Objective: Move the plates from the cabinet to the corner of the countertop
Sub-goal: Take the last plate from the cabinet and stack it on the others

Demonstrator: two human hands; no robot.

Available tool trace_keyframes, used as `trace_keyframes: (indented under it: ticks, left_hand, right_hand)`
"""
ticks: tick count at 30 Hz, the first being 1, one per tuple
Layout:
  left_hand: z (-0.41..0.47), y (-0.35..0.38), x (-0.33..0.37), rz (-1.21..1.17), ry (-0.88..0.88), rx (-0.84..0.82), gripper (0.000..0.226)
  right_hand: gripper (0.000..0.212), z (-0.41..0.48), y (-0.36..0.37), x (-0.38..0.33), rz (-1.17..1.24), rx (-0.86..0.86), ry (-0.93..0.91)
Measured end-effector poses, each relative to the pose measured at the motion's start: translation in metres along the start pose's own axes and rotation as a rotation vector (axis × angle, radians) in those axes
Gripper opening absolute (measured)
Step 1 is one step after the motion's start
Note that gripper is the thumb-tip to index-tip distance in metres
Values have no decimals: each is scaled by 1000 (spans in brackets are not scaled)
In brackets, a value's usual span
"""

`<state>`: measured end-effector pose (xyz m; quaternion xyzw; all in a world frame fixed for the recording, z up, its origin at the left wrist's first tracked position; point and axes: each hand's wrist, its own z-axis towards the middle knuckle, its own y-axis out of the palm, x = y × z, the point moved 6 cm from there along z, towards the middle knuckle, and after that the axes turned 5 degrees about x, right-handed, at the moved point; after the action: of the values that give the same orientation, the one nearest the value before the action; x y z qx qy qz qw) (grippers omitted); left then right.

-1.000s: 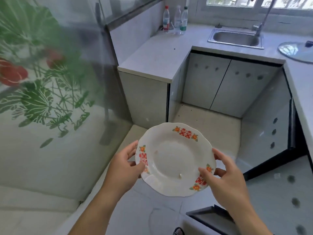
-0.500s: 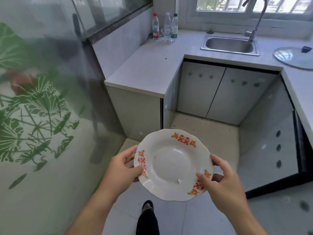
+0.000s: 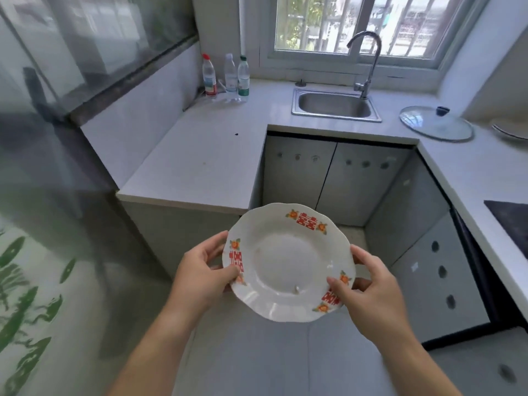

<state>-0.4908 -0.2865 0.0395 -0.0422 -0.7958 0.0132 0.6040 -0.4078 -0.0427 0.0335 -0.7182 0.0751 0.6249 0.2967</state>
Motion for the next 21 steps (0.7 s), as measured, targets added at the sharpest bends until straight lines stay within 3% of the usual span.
trace_keyframes:
  ticks: [10, 21]
  left_hand:
    - [116, 143, 38, 66, 15, -220, 52]
    - [242, 328, 120, 147, 126, -368, 50]
  right_hand:
    - [60, 110, -73, 34, 81, 250, 144]
    - [56, 294, -167, 36, 126, 390, 133]
